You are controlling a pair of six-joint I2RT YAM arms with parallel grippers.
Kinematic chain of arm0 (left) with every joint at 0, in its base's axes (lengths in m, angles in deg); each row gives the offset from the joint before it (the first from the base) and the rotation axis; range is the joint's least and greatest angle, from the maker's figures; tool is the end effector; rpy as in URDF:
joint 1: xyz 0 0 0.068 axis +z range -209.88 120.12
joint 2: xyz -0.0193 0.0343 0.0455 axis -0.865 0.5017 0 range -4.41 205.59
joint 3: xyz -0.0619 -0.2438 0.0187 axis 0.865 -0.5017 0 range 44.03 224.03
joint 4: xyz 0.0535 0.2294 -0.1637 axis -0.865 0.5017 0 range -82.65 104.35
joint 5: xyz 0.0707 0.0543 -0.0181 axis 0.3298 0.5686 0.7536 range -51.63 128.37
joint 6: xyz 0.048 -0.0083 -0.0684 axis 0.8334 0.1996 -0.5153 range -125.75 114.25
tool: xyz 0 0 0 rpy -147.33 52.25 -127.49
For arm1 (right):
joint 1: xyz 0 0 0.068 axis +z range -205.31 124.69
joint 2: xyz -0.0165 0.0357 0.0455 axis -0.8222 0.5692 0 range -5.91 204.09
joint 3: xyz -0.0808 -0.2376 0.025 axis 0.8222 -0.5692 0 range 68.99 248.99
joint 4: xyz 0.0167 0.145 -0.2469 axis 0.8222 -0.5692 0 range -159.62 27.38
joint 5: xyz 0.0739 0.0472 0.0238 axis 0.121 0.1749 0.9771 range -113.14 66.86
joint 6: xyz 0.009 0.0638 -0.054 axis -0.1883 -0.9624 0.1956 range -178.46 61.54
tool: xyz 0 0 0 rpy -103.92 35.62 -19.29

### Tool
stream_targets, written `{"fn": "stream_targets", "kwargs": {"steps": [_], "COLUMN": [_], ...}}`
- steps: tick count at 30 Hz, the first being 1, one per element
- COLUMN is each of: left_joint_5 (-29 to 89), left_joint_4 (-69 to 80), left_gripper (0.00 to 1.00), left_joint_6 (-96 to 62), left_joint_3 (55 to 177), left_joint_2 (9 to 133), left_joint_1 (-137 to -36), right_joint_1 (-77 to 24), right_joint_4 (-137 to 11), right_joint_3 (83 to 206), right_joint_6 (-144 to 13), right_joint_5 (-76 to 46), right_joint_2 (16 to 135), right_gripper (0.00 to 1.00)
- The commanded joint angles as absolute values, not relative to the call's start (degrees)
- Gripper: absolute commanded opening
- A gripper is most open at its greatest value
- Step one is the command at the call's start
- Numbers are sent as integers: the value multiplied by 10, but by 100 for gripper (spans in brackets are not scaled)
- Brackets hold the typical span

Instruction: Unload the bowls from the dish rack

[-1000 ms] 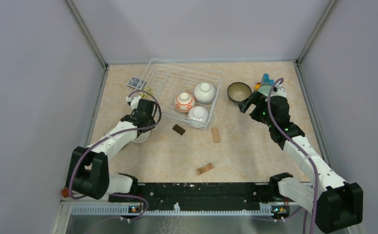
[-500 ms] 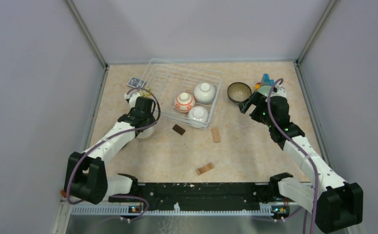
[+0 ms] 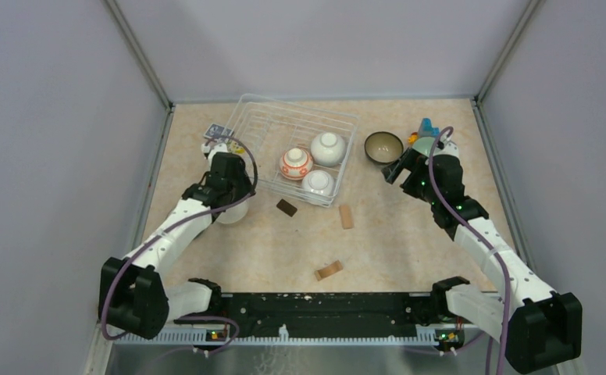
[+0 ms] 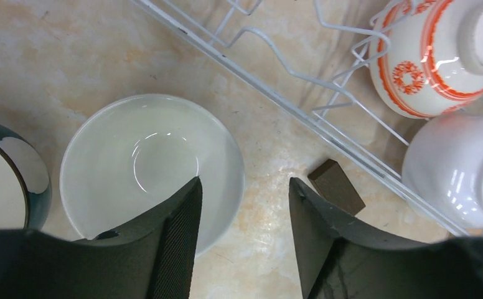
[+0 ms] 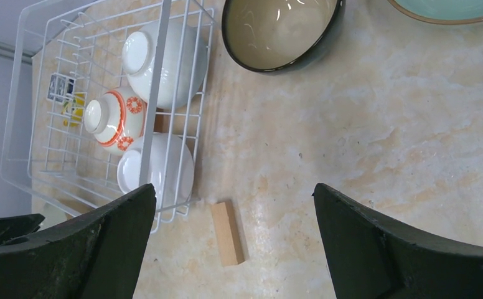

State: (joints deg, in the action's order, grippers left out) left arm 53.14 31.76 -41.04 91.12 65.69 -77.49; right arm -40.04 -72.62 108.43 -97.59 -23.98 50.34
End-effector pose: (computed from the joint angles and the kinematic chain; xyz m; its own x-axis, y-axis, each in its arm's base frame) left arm 0.3007 -0.0757 0.1838 -0.6470 -0.3808 -0.6606 -0.3009 0.9236 -0.2376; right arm 0.2844 0.0765 0.2274 -0.4958 0.5188 -0.6964 0.0803 0.8259 0.5581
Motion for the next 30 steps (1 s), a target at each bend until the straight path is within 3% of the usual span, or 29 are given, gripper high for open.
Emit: {"fn": "stream_targets", "kwargs": {"steps": [1, 4, 8, 19, 30], "left_joint_5": [495, 469, 407, 261, 276], "left_joint_4": [310, 311, 312, 330, 336], "left_gripper": [61, 70, 97, 99, 99], "left_joint_6": [-365, -335, -287, -293, -296], "left_joint_3": [947, 958, 979, 1017, 1030], "left_joint_2": [610, 590, 576, 593, 596], "left_joint_1": [-772, -772, -771, -766, -767], "right_joint_1": [-395, -395, -396, -397, -397], "right_joint_4": [-731, -749, -789, -765, -748], "right_joint_3": [1119, 1131, 1160, 1157, 1160], "right_joint_6": [-967, -954, -961, -883, -889], "right_joint_5": [-247, -254, -254, -202, -254], "right_joint_2": [490, 495, 505, 480, 492], "right_gripper": [97, 98, 99, 99, 99]}}
